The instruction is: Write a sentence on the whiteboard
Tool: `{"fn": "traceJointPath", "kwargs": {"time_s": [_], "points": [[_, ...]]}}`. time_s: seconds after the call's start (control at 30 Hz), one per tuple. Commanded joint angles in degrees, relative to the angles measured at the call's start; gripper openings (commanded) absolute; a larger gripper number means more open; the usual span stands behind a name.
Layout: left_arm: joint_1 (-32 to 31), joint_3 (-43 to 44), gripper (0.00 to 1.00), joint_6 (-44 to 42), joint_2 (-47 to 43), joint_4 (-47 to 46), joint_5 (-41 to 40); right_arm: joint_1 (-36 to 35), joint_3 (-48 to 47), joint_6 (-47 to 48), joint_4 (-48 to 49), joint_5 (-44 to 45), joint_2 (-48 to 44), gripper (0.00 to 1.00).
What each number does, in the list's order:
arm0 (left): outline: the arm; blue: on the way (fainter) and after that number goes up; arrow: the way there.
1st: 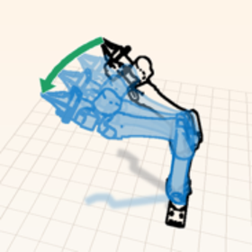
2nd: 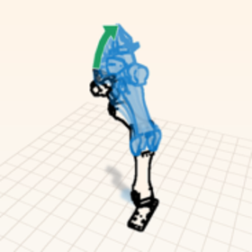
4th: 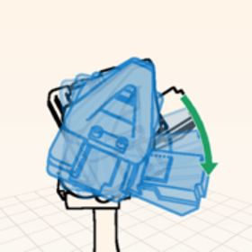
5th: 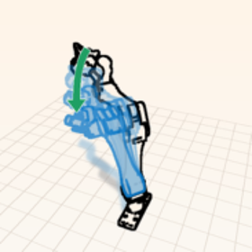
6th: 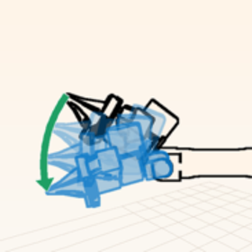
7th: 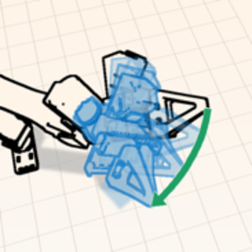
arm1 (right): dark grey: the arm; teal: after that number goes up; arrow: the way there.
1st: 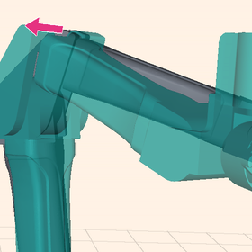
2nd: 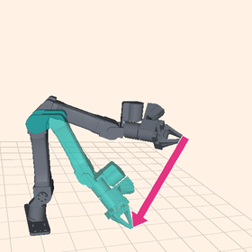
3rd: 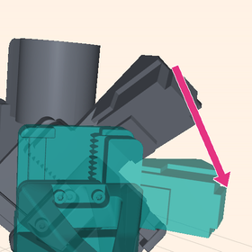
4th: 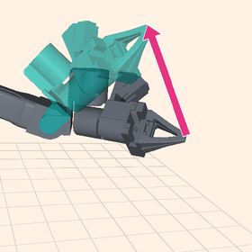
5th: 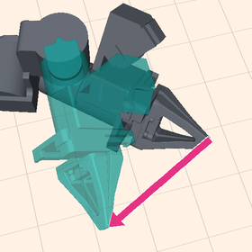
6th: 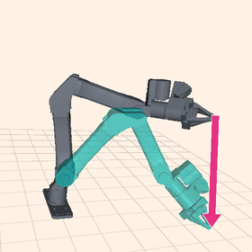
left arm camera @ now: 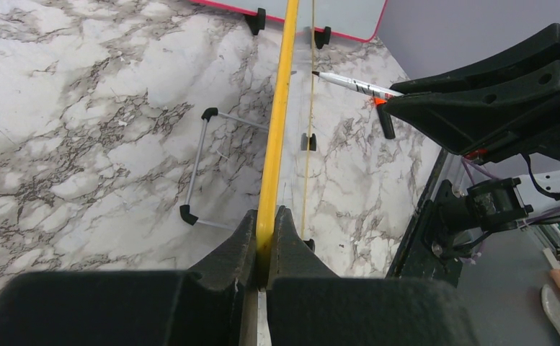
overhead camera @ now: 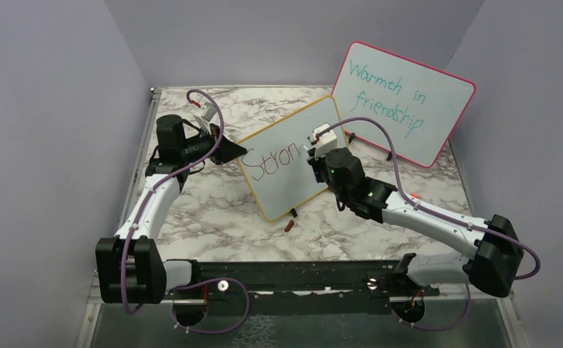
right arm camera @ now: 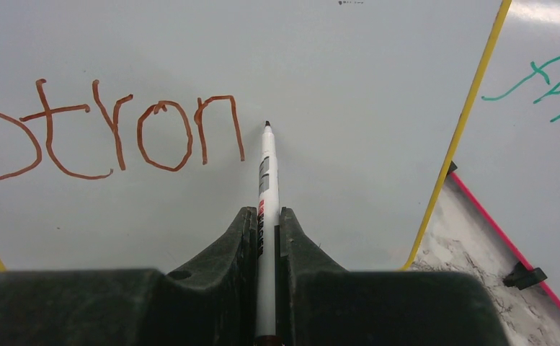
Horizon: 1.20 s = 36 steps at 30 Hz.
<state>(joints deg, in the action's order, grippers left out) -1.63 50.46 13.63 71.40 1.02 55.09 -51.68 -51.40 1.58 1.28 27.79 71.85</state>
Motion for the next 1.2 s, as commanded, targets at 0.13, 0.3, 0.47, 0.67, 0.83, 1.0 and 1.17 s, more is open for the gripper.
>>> {"fn": "traceJointPath", "kwargs": {"time_s": [0.13,0.3,0.47,0.67,0.83,1.0,1.17], "points": [[-0.57,-0.62,0.00,-6.86,2.20,4.34,-7.01,1.21,-0.85,1.05,4.11,-0.01,1.68,0.01],[-0.52,-0.62,0.00,-6.85,2.18,4.32,-6.93,1.71,-0.87,0.90,4.68,-0.33,2.57,0.01],[-0.54,-0.62,0.00,-6.86,2.20,4.34,-6.93,2.01,-0.89,1.03,5.47,-0.67,3.01,0.01],[-0.52,-0.62,0.00,-6.86,2.22,4.34,-6.93,2.13,-1.40,1.64,6.07,-2.38,3.18,0.01],[-0.56,-0.62,0.00,-6.86,2.17,4.34,-6.93,2.11,-1.73,1.93,6.11,-4.94,3.07,0.01],[-0.57,-0.53,0.00,-6.86,2.18,4.32,-6.91,2.12,-1.57,2.18,6.35,-6.19,3.05,0.01],[-0.52,-0.53,0.00,-6.82,2.21,4.32,-7.01,2.18,-1.83,2.46,5.80,-7.40,2.88,0.01]]}}
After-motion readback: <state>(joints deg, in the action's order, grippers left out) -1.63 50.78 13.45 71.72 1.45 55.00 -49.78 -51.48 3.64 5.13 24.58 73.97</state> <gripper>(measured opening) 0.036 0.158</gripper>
